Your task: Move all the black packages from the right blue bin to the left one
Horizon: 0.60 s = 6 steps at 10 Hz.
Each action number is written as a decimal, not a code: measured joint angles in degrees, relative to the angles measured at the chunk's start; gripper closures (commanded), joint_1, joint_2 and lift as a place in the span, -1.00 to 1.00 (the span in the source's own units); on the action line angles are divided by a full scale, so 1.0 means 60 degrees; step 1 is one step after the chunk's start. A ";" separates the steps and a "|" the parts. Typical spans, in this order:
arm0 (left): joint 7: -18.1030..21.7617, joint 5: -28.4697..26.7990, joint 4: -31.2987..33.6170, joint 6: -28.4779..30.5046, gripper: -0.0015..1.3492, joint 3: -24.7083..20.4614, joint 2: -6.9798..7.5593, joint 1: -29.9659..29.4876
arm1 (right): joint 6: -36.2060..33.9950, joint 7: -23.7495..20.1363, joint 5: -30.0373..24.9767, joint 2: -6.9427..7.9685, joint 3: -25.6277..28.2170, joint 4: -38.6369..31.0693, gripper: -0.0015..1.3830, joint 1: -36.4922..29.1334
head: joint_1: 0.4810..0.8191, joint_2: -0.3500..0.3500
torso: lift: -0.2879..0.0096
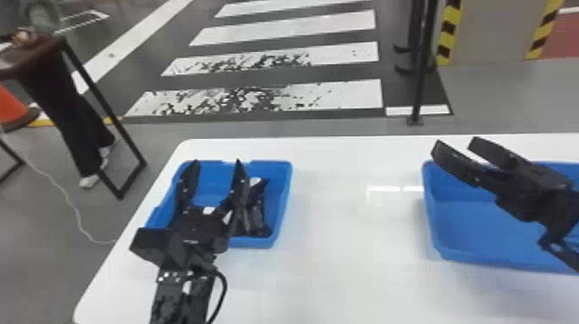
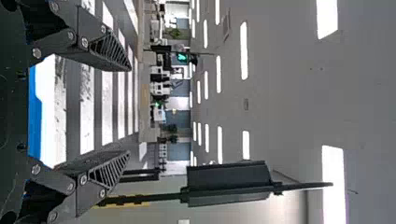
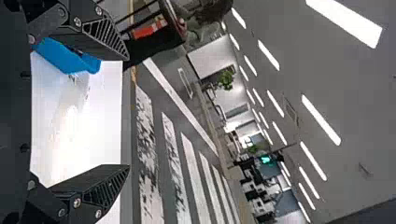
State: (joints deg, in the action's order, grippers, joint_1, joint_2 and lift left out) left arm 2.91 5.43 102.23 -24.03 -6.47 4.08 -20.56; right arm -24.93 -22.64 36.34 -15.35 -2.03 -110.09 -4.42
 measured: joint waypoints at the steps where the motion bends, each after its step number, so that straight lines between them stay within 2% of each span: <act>1: 0.0000 0.0027 0.0458 -0.0025 -0.85 0.0075 -0.0024 -0.0346 | 0.0473 0.0009 -0.0502 0.0078 0.0416 -0.0504 -0.66 -0.0674 | 0.27 0.49 | -0.01; 3: 0.0077 0.0124 0.1250 0.0414 -0.86 0.0203 -0.0055 -0.1017 | 0.1581 0.0038 -0.0918 0.0283 0.0879 -0.0872 -0.66 -0.2003 | 0.27 0.34 | -0.01; 5: 0.0312 0.0762 0.2361 0.1818 -0.86 0.0597 0.0012 -0.1783 | 0.2288 0.0281 -0.1721 0.0759 0.1664 -0.1433 -0.66 -0.3433 | 0.27 0.16 | -0.01; 6: 0.0296 0.1022 0.2861 0.2630 -0.86 0.0929 0.0120 -0.2099 | 0.2392 0.0334 -0.2100 0.0951 0.2035 -0.1785 -0.66 -0.3941 | 0.27 -0.02 | -0.01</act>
State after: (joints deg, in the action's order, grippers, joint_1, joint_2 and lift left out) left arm 4.69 11.56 119.39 -8.25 -0.90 4.80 -33.16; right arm -10.58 -20.64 23.74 -9.64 10.18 -120.80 -28.06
